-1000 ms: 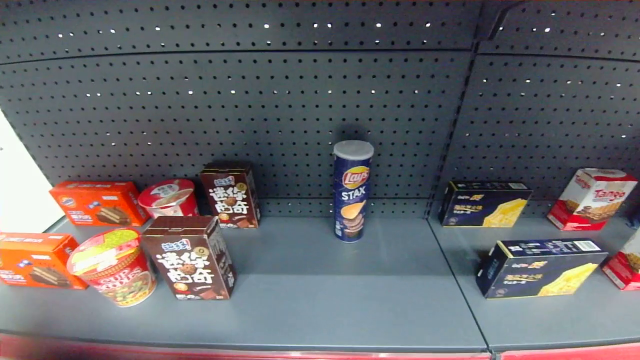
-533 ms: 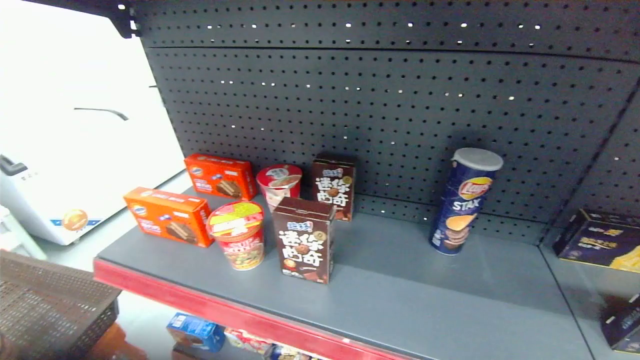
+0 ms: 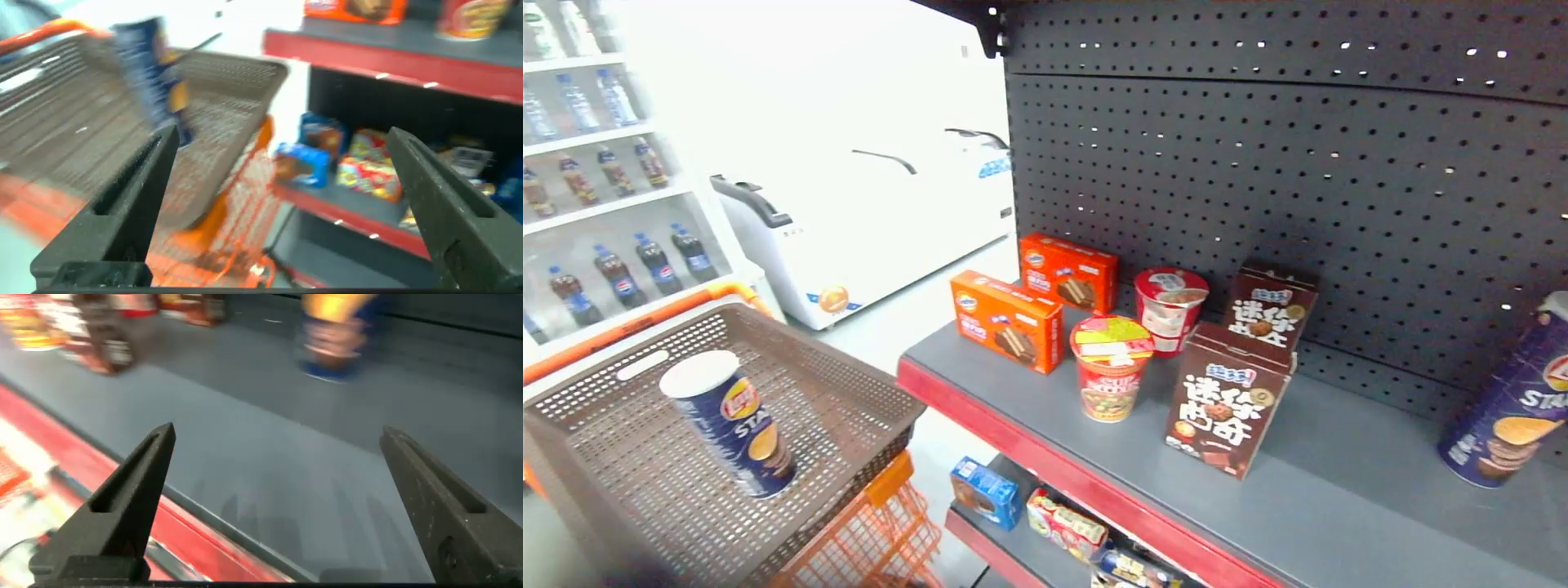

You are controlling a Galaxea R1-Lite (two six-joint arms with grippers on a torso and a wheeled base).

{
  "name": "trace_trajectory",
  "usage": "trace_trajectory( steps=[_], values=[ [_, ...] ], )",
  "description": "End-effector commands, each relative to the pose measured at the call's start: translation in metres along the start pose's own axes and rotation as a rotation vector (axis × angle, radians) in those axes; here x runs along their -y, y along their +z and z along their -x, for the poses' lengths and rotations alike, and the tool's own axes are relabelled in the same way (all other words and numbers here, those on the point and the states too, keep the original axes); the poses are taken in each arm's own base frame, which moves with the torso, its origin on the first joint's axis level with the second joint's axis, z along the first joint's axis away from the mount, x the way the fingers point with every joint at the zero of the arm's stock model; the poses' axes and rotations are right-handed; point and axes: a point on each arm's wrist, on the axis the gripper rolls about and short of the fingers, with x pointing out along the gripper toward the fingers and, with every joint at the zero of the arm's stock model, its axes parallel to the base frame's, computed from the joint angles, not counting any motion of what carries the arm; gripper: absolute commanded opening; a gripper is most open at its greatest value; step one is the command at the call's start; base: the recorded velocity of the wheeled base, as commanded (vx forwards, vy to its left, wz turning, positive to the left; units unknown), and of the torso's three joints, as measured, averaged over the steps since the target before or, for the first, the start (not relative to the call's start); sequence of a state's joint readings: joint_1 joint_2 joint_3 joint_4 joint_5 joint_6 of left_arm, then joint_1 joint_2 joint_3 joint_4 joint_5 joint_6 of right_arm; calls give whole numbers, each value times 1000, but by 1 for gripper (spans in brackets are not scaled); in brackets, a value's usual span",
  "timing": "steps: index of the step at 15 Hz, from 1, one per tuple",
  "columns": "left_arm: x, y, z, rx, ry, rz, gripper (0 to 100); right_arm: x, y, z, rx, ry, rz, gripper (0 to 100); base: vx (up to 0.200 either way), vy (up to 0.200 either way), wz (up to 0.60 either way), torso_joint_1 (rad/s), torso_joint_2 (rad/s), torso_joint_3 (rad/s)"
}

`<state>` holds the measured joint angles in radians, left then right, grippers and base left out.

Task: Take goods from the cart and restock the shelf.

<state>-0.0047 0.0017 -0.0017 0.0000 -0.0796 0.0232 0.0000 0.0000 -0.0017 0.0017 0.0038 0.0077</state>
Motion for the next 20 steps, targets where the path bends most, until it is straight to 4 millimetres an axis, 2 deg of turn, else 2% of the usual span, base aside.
trace_trajectory(
  steps=[1,3,8,9,10,11,13,15,17,18,19,20],
  values=[
    [0,0,0,-2,0,-1,100,0,0,0,-2,1,0,100,0,0,600,-2,7,-2],
    [0,0,0,-2,1,0,100,0,0,0,-2,-1,-2,100,0,0,600,-2,-2,0],
    [0,0,0,-2,0,-1,100,0,0,0,-2,-1,-2,100,0,0,0,0,0,0],
    [0,5,1,24,8,0,100,0,0,0,-2,-1,-2,100,0,0,0,0,0,0],
    [0,33,9,89,7,-14,100,0,0,0,0,-1,-2,100,0,0,0,0,0,0],
    [0,49,9,69,8,-17,100,0,0,0,-2,-1,-2,100,0,0,0,0,0,0],
    [-3,85,-7,-85,12,-28,100,0,0,0,0,-1,-2,100,0,0,0,0,0,0],
    [-6,105,-37,-202,24,-93,100,0,0,0,-2,-1,-2,100,0,0,0,0,0,0],
    [-10,118,-70,-300,32,-86,100,0,0,0,0,-1,-2,100,0,0,0,0,0,0],
    [-11,121,-81,-319,34,-73,100,0,0,0,-2,-1,-2,100,0,0,0,0,0,0],
    [-14,123,-105,-337,51,-44,100,0,0,0,-2,-1,-2,100,0,0,0,0,0,0],
    [-15,122,-120,-348,43,-24,100,0,0,0,-2,-1,-2,100,0,0,0,0,0,0]
  ],
)
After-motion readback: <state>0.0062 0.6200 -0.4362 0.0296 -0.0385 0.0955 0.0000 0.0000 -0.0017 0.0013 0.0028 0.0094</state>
